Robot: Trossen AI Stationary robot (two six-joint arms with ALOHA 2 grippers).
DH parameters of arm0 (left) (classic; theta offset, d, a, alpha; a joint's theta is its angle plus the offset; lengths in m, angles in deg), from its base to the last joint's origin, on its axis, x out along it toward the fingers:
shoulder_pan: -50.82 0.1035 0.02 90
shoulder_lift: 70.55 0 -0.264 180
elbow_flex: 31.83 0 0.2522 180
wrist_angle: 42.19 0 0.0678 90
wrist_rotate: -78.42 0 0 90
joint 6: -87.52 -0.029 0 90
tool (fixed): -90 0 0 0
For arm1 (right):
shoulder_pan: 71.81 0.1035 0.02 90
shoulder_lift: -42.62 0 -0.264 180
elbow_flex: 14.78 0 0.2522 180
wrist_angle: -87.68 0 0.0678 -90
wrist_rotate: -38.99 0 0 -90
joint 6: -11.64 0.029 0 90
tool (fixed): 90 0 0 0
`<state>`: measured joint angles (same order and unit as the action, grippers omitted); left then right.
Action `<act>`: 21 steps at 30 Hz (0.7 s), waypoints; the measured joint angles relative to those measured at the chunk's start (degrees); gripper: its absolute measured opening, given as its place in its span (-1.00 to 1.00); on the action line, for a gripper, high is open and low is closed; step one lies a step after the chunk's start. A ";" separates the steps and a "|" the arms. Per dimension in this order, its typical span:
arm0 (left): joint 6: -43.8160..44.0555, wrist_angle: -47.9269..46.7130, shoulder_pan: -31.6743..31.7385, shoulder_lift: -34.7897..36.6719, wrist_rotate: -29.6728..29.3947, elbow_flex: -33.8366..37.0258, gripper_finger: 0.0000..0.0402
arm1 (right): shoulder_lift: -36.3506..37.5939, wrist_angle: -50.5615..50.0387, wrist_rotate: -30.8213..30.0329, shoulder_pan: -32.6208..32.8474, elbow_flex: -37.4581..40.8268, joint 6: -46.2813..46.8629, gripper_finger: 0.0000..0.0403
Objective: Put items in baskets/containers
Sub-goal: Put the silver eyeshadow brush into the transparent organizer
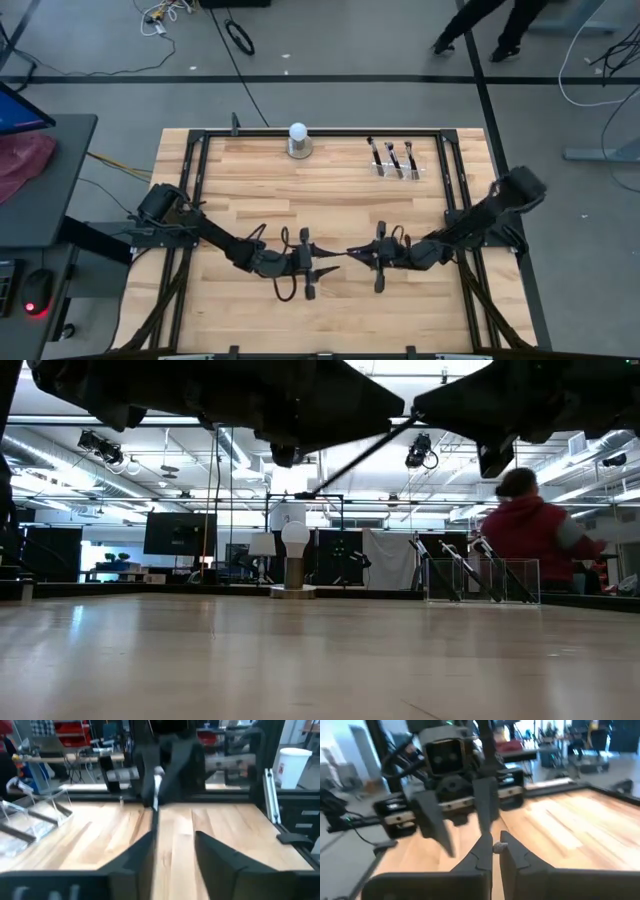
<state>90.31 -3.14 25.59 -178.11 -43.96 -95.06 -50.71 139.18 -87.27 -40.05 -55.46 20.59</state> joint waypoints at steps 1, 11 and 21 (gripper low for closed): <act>0.60 -0.67 0.02 -0.02 0.02 0.01 -0.22 | 2.28 -4.22 -0.64 0.03 0.00 1.17 -0.96; 5.35 -6.52 0.04 -0.02 0.08 0.04 0.19 | 34.72 -76.23 -11.74 -2.91 -13.56 16.76 -0.97; 6.82 -7.95 0.06 -0.04 0.08 0.06 0.14 | 38.47 -125.43 -2.36 -28.39 -34.70 22.70 -0.96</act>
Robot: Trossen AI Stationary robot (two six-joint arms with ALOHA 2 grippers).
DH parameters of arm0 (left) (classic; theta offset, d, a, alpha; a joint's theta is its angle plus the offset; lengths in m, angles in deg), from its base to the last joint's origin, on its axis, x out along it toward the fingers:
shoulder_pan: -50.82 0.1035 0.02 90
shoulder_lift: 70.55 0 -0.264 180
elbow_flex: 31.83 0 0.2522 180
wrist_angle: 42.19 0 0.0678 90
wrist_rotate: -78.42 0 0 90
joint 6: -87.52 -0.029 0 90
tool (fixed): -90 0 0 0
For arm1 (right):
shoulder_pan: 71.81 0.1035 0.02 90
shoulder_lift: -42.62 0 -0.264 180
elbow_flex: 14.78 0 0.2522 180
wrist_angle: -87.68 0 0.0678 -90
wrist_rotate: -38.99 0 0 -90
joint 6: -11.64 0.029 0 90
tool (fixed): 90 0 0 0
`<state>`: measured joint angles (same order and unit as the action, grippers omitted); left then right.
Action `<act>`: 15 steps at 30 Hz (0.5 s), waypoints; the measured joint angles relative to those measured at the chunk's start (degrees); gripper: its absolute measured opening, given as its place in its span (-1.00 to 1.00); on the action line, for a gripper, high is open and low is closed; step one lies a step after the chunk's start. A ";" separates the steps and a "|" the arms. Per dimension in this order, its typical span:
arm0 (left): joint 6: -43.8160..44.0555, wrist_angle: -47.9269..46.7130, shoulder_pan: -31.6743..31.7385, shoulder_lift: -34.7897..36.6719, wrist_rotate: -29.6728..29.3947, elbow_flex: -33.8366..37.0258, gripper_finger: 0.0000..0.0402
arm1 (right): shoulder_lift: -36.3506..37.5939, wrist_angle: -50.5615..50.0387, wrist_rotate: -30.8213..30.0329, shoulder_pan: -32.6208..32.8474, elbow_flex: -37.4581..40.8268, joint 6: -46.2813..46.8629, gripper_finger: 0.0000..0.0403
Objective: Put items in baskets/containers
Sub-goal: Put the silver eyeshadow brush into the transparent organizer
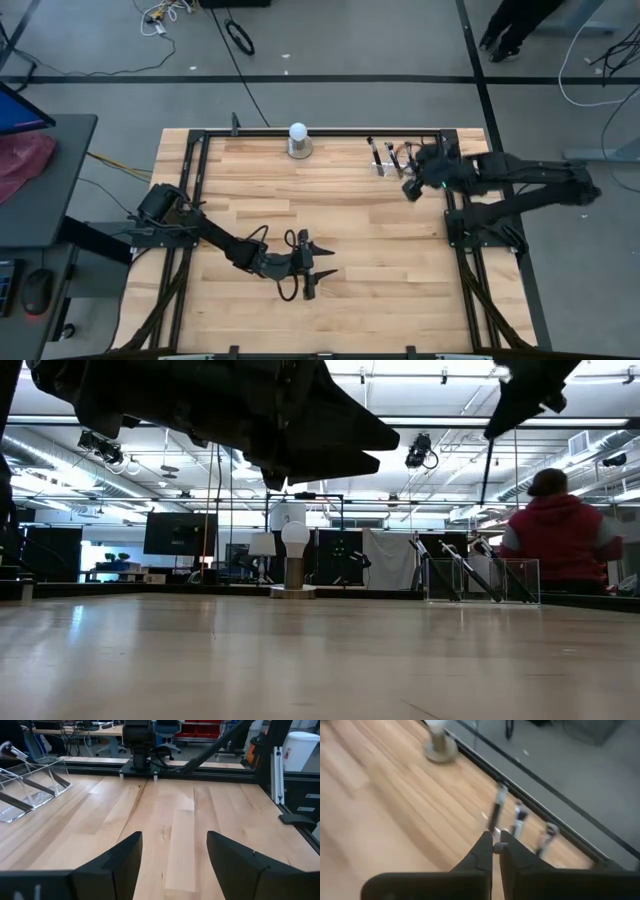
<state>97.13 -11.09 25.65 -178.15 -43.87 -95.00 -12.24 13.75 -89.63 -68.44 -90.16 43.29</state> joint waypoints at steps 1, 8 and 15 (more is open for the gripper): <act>0.00 -0.06 0.00 0.00 0.00 0.00 0.13 | -0.07 -0.32 1.73 -3.29 -0.06 -1.91 -0.96; -0.02 -0.24 0.00 0.00 0.00 0.00 0.13 | -3.18 3.39 16.24 -23.60 -0.03 -16.41 -0.95; 0.22 -0.24 0.26 0.00 0.01 0.02 0.13 | -10.96 7.69 26.67 -34.57 -0.03 -24.25 -0.94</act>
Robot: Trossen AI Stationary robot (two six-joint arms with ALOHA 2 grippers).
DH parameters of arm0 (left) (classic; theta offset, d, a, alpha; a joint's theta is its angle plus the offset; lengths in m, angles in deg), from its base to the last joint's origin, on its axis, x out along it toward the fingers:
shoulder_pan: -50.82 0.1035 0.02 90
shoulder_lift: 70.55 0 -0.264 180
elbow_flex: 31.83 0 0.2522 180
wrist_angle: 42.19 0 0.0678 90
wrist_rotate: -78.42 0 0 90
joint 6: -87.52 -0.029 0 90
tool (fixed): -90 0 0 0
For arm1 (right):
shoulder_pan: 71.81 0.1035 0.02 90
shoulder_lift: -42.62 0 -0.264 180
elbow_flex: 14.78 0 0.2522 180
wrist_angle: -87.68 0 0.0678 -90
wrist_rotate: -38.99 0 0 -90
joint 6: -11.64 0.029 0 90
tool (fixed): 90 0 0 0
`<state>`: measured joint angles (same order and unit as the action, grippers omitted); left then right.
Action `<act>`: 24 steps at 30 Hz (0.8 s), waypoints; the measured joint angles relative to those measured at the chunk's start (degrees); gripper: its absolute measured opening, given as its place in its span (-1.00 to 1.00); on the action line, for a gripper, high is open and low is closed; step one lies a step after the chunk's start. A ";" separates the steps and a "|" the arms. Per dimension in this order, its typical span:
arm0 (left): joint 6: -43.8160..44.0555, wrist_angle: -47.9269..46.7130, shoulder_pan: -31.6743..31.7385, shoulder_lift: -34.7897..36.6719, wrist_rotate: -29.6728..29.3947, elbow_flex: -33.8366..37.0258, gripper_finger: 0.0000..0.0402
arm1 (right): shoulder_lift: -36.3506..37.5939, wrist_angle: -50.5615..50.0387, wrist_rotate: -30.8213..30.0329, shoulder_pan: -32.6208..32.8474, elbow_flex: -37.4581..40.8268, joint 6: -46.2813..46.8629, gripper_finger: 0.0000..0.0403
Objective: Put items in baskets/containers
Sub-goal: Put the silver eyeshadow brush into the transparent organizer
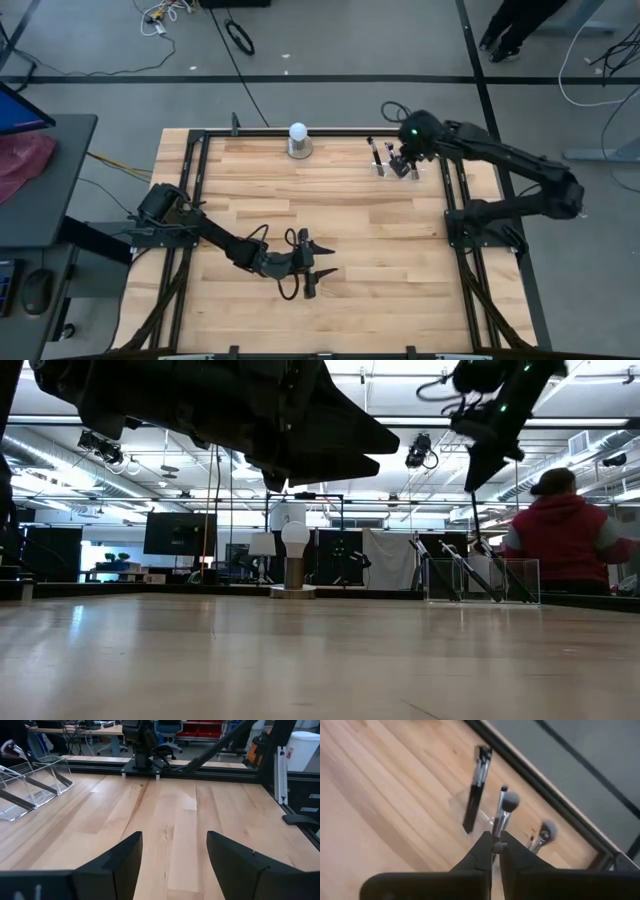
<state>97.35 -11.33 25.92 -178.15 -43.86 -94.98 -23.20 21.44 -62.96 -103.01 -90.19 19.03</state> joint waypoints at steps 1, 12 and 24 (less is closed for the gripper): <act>0.00 0.00 0.00 0.00 0.00 0.00 0.13 | -1.36 0.06 0.39 -0.95 0.00 -0.76 -0.94; 0.04 0.02 0.00 0.00 0.01 0.00 0.13 | -14.20 2.29 5.54 -7.47 0.00 -5.13 -0.94; 0.46 0.07 0.00 -0.02 -0.01 0.00 0.13 | -18.27 3.44 5.54 -10.28 0.02 -6.37 -0.68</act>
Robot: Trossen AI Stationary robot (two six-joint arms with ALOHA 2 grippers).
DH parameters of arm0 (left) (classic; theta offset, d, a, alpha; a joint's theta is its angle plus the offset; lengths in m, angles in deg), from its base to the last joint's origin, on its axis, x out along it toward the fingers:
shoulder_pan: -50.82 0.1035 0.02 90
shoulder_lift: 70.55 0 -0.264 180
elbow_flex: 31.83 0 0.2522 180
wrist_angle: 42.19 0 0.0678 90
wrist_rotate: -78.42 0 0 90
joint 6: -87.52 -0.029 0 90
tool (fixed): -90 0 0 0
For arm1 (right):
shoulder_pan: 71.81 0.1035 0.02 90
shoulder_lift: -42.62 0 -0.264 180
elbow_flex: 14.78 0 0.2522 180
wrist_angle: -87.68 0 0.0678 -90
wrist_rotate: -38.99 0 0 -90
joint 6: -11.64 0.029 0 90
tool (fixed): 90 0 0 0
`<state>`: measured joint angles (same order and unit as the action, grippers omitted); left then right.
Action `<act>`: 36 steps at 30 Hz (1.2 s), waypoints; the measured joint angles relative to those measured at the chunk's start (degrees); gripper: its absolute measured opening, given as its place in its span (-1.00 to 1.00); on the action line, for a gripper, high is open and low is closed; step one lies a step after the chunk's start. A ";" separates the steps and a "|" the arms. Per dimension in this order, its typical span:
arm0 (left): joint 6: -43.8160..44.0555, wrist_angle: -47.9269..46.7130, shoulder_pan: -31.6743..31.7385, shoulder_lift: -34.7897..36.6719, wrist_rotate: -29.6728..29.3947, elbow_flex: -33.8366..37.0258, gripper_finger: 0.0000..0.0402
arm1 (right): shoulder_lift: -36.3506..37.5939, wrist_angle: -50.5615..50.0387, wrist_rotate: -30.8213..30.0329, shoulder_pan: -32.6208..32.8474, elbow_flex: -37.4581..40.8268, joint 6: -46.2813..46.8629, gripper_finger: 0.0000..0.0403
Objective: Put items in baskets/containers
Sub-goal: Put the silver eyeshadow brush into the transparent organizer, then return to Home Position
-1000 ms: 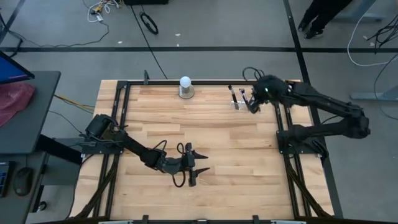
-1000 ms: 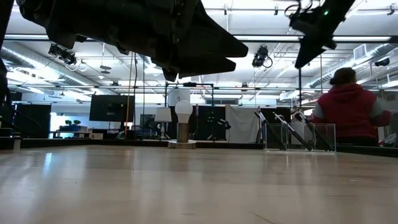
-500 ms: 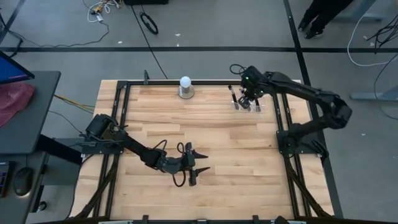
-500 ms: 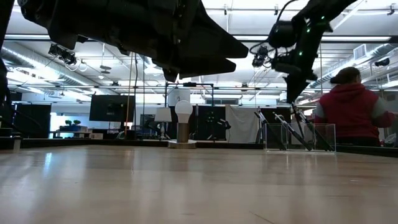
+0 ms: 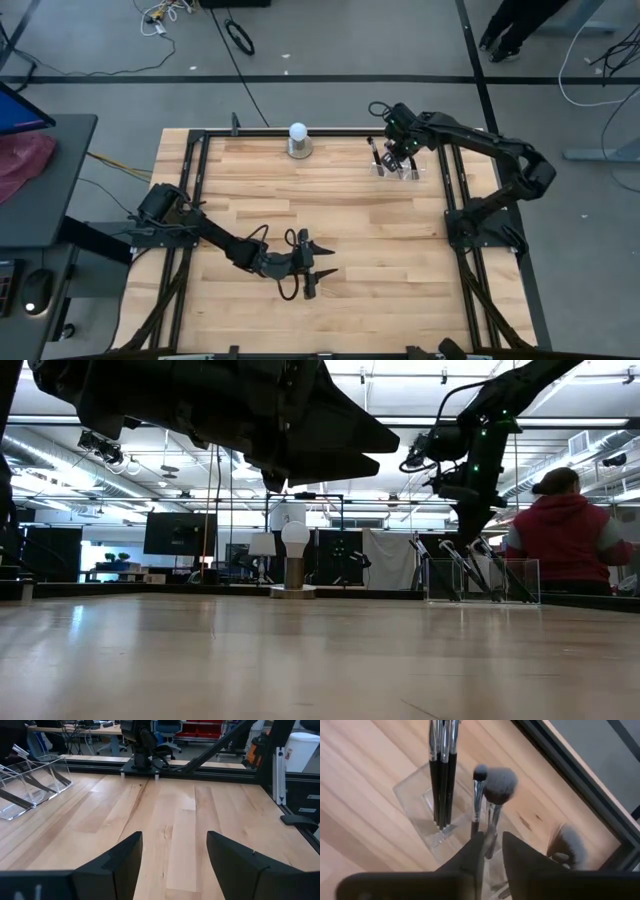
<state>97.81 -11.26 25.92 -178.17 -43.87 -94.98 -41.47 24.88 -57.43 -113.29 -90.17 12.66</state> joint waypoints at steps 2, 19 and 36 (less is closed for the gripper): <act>0.02 0.01 0.00 0.00 0.00 0.00 0.13 | 0.07 0.53 0.00 0.00 0.00 -0.20 -0.59; 1.56 -0.01 -0.02 -0.02 0.00 0.01 0.13 | 28.37 5.65 1.08 17.62 7.92 5.34 -0.46; 5.59 -0.04 0.85 -0.02 0.01 0.02 0.13 | 58.77 62.94 8.09 44.20 55.17 17.61 -0.97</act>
<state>103.40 -11.30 26.76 -178.19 -43.86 -94.95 17.30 87.82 -49.33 -69.09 -35.00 30.27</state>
